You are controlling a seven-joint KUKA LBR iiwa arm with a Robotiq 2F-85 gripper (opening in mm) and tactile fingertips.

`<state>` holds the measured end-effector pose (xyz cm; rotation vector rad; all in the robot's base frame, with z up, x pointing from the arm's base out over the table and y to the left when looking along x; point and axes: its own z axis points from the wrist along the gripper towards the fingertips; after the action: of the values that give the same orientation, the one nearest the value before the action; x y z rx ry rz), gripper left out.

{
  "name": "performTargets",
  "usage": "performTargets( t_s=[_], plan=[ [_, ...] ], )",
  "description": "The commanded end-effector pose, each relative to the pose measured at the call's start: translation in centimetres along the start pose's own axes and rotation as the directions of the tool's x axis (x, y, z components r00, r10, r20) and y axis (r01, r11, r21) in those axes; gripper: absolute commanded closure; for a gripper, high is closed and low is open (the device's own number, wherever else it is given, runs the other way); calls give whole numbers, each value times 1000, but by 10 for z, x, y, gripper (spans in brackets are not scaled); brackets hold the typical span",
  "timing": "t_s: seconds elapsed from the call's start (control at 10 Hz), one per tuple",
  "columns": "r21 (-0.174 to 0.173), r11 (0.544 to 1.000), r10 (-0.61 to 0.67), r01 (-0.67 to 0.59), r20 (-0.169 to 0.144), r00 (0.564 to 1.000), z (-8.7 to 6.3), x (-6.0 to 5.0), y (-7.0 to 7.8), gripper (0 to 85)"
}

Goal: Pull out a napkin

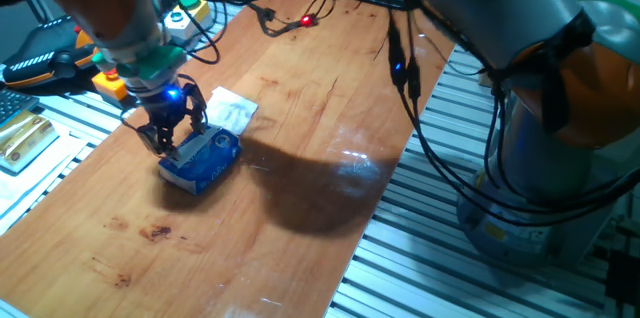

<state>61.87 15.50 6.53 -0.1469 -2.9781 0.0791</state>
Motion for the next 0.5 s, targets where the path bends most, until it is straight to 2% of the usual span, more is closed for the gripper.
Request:
performTargets(
  t_s=[0.0,0.2,0.4],
  plan=[
    [10,1000,3,-3,-11,1000,0,0,0,160],
    [-12,1000,-8,8,4,1000,5,-1,0,160],
    [-18,1000,-11,11,13,1000,11,-2,-1,157]
  ],
)
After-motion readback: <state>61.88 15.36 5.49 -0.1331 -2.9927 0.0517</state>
